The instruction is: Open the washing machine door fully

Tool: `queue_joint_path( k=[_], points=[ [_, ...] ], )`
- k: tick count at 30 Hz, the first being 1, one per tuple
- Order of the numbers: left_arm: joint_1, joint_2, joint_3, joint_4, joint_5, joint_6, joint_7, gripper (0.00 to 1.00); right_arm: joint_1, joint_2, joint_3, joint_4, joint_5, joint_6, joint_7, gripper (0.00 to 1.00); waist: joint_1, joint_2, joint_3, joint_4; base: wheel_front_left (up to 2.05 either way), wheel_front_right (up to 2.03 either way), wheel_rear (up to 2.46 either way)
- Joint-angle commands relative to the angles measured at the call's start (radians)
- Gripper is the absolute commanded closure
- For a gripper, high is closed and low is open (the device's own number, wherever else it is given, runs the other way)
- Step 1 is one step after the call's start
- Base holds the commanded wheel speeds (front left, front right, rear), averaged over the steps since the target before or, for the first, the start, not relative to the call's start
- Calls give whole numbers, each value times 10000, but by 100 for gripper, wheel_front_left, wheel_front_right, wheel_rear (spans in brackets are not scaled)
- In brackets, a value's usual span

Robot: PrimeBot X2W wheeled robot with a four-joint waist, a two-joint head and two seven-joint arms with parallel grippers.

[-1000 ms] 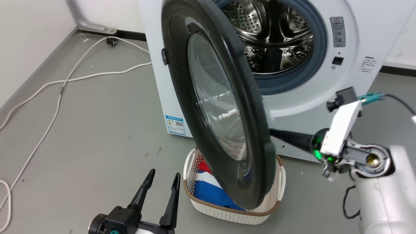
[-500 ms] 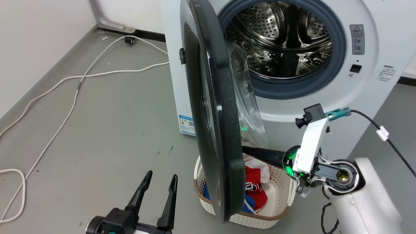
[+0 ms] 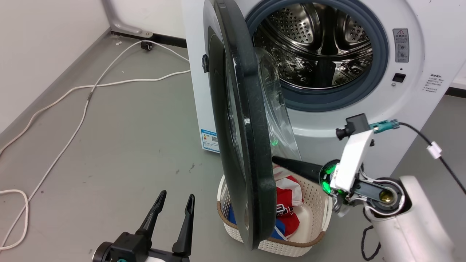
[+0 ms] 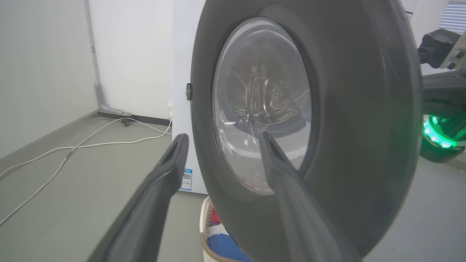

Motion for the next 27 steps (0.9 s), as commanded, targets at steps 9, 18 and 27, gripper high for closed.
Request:
queue_joint_path(
  k=[9,18,27],
  points=[
    [-133,-8,55,-49,-80,53,-27,0,900,-1289,-221,-2066,-1867,0,-2695,100,1,-1,7,-150,0,0,0],
    [-100,-8,256,-88,-52,142,-27,0,1862,-3513,1633,-2883,-6191,-1,-7334,100,1,-1,52,-428,0,0,0],
    [-2,-8,303,-85,-139,145,-27,0,3536,-2007,-280,-2006,-9989,-3,-11055,0,1,-1,42,-622,0,0,0]
  ],
)
